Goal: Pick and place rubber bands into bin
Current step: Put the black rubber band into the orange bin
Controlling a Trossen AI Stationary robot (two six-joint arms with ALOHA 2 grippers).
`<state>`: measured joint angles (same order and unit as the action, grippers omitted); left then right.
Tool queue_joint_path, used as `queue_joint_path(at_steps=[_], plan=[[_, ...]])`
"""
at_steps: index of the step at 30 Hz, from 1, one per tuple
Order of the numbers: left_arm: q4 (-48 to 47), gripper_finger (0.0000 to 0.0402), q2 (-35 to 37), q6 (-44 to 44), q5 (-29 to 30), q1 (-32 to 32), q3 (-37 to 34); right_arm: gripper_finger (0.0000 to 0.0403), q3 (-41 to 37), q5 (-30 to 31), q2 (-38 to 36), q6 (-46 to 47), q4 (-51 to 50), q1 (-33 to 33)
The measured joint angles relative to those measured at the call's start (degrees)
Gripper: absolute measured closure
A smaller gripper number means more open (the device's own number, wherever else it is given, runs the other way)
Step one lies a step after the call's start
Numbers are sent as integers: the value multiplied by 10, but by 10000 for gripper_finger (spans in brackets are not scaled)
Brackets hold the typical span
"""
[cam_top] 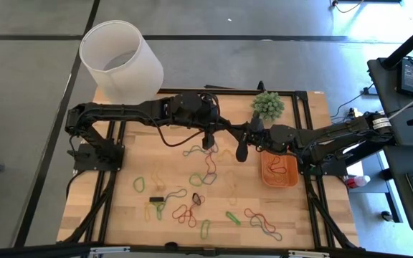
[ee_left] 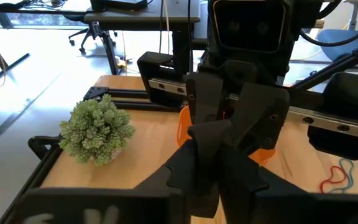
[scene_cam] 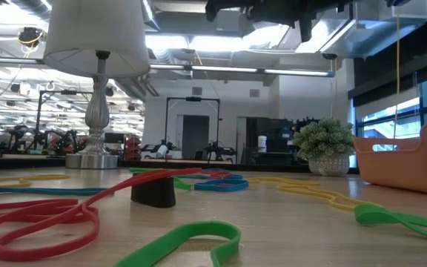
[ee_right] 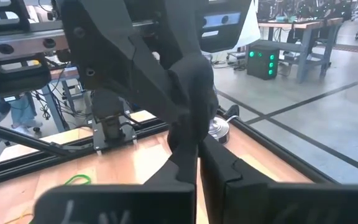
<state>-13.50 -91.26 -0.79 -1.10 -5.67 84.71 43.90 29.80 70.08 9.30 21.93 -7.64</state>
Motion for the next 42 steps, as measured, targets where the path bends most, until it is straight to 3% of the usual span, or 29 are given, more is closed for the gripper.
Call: queue_joint_path(at_steps=[8,19,23,28,32,35,38,42], plan=[[-11,286,6,1,0,-6,0,399,0,1,-2,0,-6,0],[-191,296,98,10,20,-46,0,400,1,16,-44,27,-65,0],[-268,311,131,10,14,-52,0,401,24,44,-93,110,-222,0],[-285,334,170,-1,11,-53,-34,401,132,55,-118,300,-593,1],[-271,346,203,-24,12,-53,-90,402,220,-16,-97,467,-863,9],[-266,351,222,-46,14,-53,-129,402,234,-105,-74,536,-984,17],[-241,355,238,-69,15,-53,-166,402,201,-184,-53,563,-1018,16],[-203,354,256,-95,15,-51,-212,402,119,-268,-36,562,-961,16]])
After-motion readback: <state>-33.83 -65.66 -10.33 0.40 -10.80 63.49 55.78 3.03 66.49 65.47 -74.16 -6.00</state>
